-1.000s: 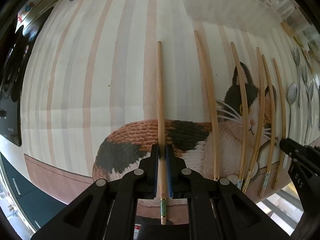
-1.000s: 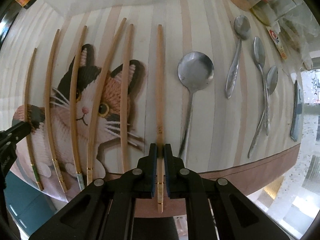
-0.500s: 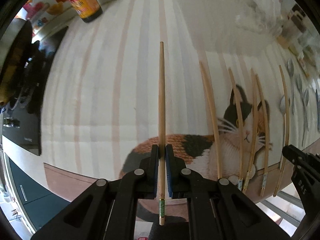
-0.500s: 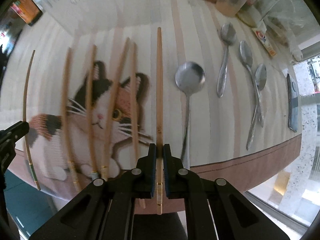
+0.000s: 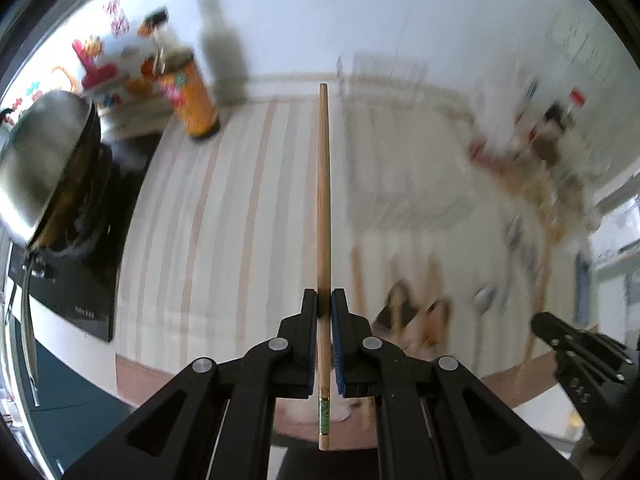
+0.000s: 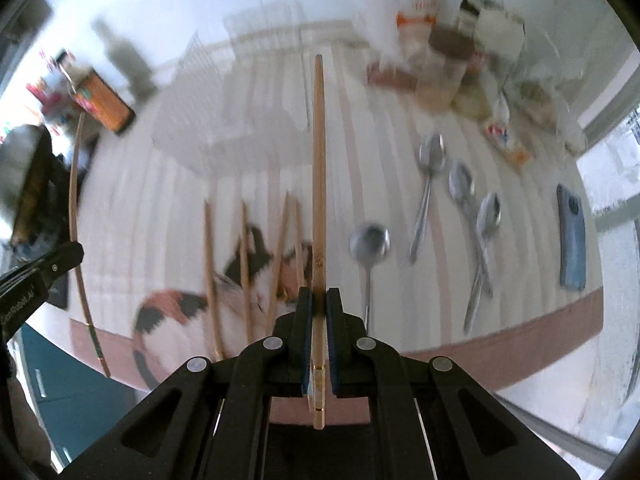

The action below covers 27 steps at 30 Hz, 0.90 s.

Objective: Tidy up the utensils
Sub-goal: 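Lift the chopstick in the left tool while the right tool lifts its chopstick, then drop both chopsticks into the clear plastic box and open both tools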

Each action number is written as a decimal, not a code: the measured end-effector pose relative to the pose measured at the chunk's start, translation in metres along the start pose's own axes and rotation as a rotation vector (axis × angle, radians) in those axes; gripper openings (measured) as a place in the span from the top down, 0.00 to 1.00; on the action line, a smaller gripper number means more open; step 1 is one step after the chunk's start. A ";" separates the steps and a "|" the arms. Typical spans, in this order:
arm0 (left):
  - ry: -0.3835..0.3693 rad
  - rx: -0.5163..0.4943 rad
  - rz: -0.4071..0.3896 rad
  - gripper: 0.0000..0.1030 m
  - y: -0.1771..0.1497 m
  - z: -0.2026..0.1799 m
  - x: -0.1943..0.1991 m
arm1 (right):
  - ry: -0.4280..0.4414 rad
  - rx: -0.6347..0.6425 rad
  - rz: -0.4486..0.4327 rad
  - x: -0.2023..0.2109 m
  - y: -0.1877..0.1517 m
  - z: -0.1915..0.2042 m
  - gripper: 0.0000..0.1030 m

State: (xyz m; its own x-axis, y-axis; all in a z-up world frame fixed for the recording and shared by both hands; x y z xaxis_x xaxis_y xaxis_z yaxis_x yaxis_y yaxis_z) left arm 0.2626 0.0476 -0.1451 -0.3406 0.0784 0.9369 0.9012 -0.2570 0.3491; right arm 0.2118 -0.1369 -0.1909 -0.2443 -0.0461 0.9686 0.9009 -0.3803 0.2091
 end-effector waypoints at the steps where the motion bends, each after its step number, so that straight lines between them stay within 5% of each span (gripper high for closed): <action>1: -0.017 0.008 -0.013 0.96 0.011 -0.002 0.005 | 0.026 -0.002 -0.009 0.005 0.014 -0.001 0.93; 7: -0.069 0.025 -0.060 0.96 0.087 -0.014 0.008 | 0.115 -0.001 -0.058 0.014 0.098 0.015 0.93; 15: -0.147 0.074 0.057 0.96 0.167 -0.009 -0.063 | 0.165 -0.026 0.027 -0.048 0.194 0.043 0.93; 27: -0.172 0.053 0.230 0.95 0.183 -0.012 -0.144 | 0.117 0.010 0.177 -0.141 0.212 0.063 0.93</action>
State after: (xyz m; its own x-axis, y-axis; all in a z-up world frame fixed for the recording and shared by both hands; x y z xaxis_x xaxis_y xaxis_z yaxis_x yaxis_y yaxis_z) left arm 0.4729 -0.0218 -0.2160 -0.0791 0.1873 0.9791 0.9637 -0.2370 0.1232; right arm 0.4596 -0.1531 -0.2745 -0.1216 -0.2184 0.9682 0.9368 -0.3476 0.0393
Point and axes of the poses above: each gripper's, at about its wrist camera, not at the fingertips, and x roughly against the way its jaws point, z to its left, y to its top, the point moved 2 cm from there along -x, roughly the way its jaws point, and after that the axes turned 9 degrees about -x, right-handed, at the moved point
